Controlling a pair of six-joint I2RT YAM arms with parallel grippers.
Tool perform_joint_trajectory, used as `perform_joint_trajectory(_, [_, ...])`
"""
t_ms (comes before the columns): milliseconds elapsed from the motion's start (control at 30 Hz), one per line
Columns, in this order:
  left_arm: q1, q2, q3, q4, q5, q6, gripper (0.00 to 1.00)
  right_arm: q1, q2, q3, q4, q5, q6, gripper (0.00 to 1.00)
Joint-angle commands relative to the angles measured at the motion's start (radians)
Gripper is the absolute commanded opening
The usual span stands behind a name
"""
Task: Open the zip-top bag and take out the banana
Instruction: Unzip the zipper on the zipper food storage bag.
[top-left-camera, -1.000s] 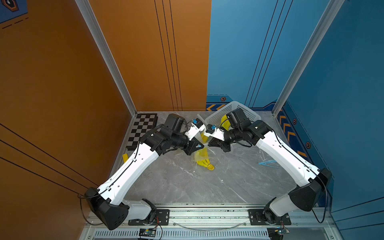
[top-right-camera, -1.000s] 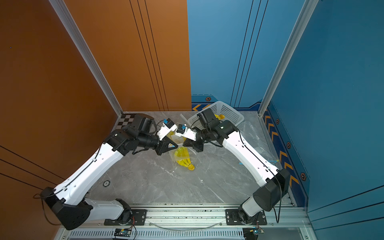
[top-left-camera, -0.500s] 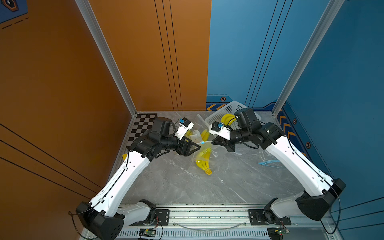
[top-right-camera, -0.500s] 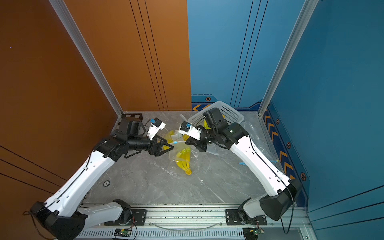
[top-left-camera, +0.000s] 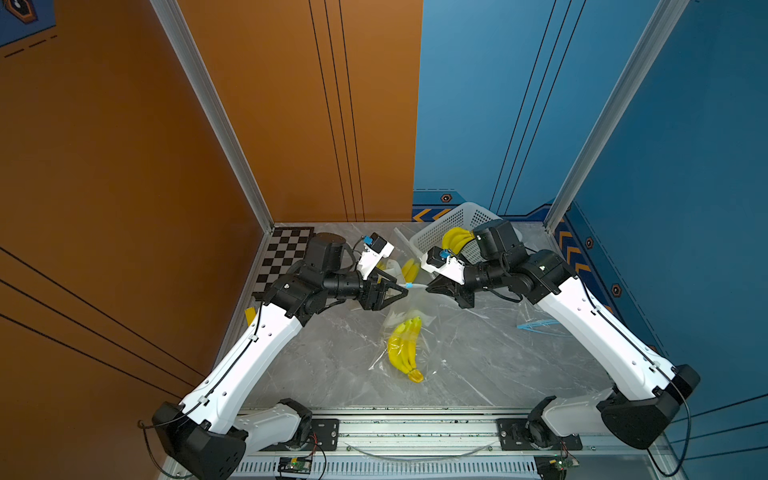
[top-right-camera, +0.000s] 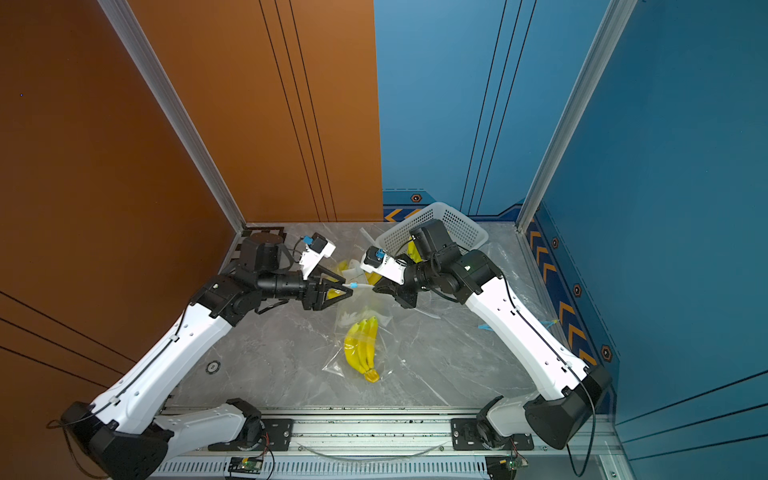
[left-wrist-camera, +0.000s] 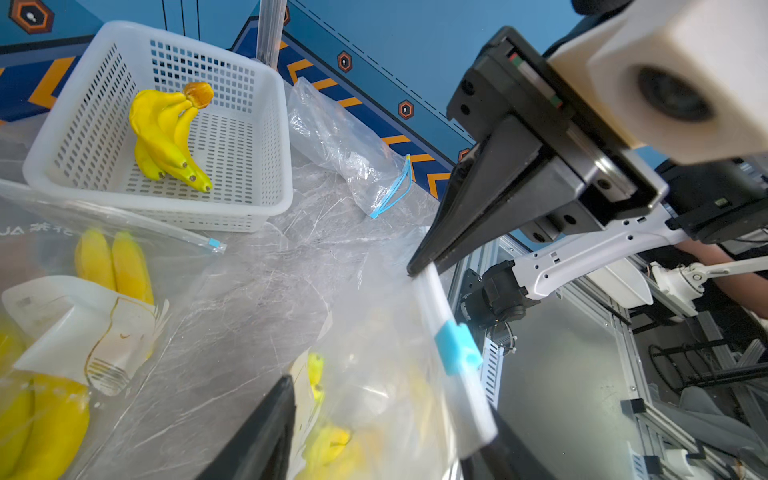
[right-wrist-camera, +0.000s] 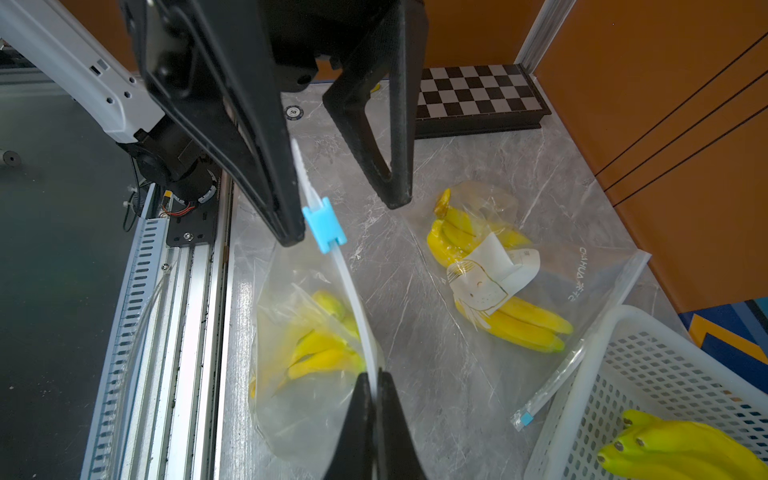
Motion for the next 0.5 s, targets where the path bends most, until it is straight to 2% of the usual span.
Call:
perform_joint_trajectory(0, [-0.007,-0.018,-0.025,0.037,0.045,0.026,0.54,-0.004,-0.019,-0.014,0.003,-0.013,0.022,0.0])
perform_joint_trajectory(67, [-0.007,-0.016,-0.026,0.038,0.063,0.037,0.36,-0.005,-0.02,-0.021,0.003,-0.013,0.021,0.0])
perform_joint_trajectory(200, [-0.008,-0.007,-0.023,0.038,0.068,0.038,0.18,-0.006,-0.018,-0.025,0.004,-0.016,0.021,0.0])
perform_joint_trajectory(333, [-0.01,0.001,-0.016,0.039,0.07,0.04,0.09,-0.008,-0.013,-0.021,0.004,-0.018,0.024,0.0])
perform_joint_trajectory(367, [-0.01,0.002,-0.015,0.039,0.069,0.041,0.08,-0.008,-0.009,-0.013,0.004,-0.016,0.032,0.11])
perform_joint_trajectory(433, [-0.011,0.003,-0.013,0.037,0.07,0.044,0.08,-0.005,0.002,0.01,0.006,-0.021,0.051,0.5])
perform_joint_trajectory(467, [-0.013,0.003,-0.012,0.038,0.074,0.045,0.08,0.0,0.008,0.025,0.008,-0.033,0.052,0.6])
